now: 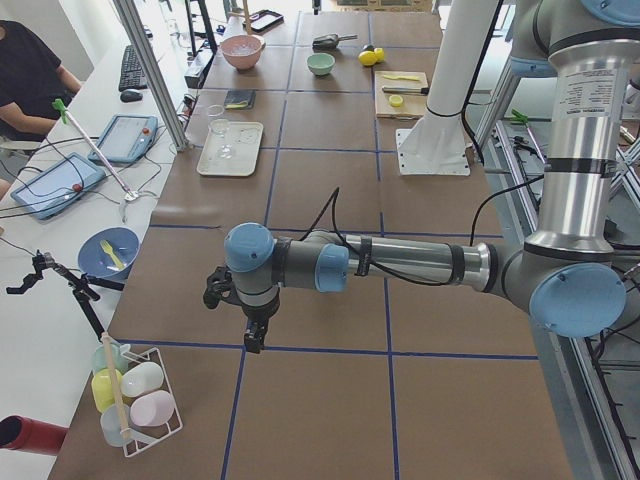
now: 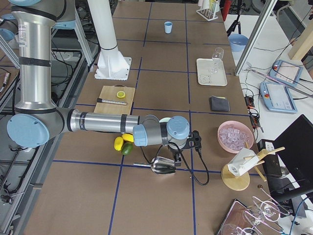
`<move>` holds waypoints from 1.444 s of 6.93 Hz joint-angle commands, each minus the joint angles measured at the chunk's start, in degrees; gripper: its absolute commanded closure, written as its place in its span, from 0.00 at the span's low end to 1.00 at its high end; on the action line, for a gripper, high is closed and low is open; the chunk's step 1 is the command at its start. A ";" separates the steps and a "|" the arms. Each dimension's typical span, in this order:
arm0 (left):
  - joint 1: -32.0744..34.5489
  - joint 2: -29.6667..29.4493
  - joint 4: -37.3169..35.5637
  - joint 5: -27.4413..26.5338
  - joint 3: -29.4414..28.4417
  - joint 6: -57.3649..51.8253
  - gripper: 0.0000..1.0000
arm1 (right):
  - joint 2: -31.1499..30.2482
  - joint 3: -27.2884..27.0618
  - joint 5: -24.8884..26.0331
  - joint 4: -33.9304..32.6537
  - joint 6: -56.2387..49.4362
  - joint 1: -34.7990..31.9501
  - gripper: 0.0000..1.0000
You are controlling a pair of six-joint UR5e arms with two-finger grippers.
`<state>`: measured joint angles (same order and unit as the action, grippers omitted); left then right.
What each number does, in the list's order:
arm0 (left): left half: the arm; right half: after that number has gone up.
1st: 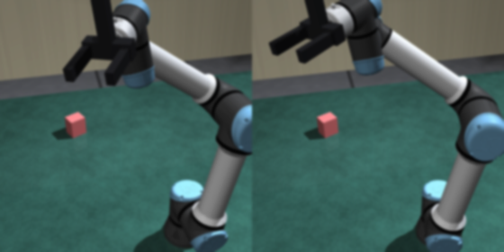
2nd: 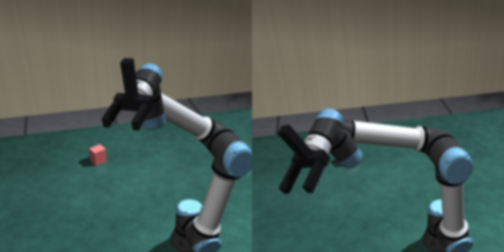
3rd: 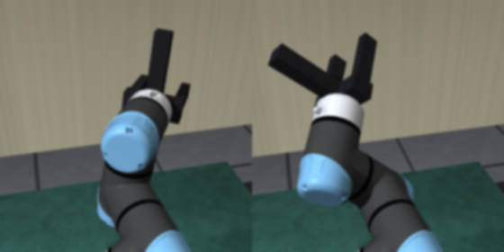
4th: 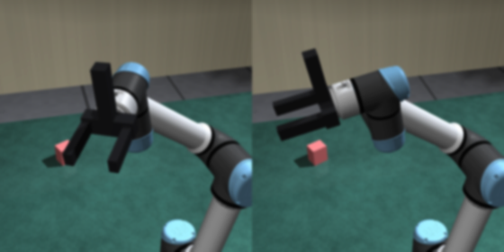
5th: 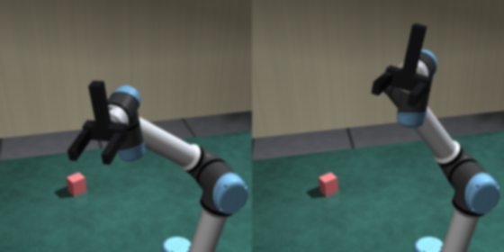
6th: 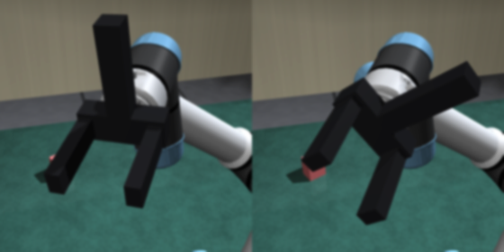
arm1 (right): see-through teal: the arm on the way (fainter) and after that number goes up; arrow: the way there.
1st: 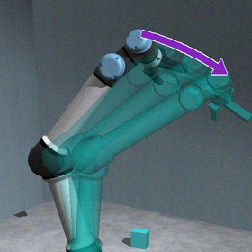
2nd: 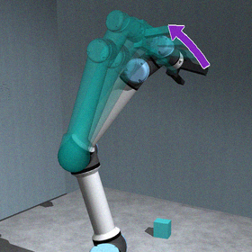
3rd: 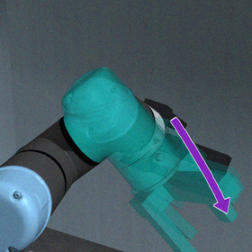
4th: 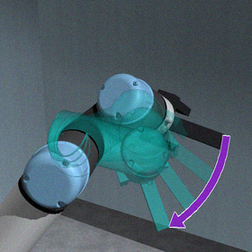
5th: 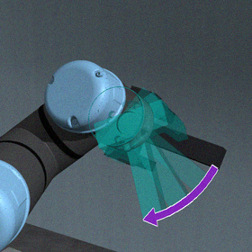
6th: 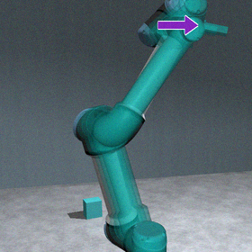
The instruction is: Pour ice into bowl
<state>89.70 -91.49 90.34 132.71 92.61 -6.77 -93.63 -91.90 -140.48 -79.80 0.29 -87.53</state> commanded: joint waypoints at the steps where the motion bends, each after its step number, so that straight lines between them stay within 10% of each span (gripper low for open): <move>1: 0.03 0.00 0.01 0.00 0.20 0.00 0.00 | 0.12 -0.04 0.03 0.00 0.15 -0.09 0.00; 7: -3.01 -1.06 11.58 -0.62 15.02 7.84 0.00 | 3.28 0.32 -4.86 0.87 7.93 2.97 0.00; 10: -13.02 6.66 28.13 -8.30 21.70 28.24 0.00 | 2.41 0.93 0.69 20.21 33.26 13.66 0.00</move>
<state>80.95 -87.57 114.27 128.81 110.75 14.07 -90.58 -91.14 -143.35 -68.66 21.80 -78.83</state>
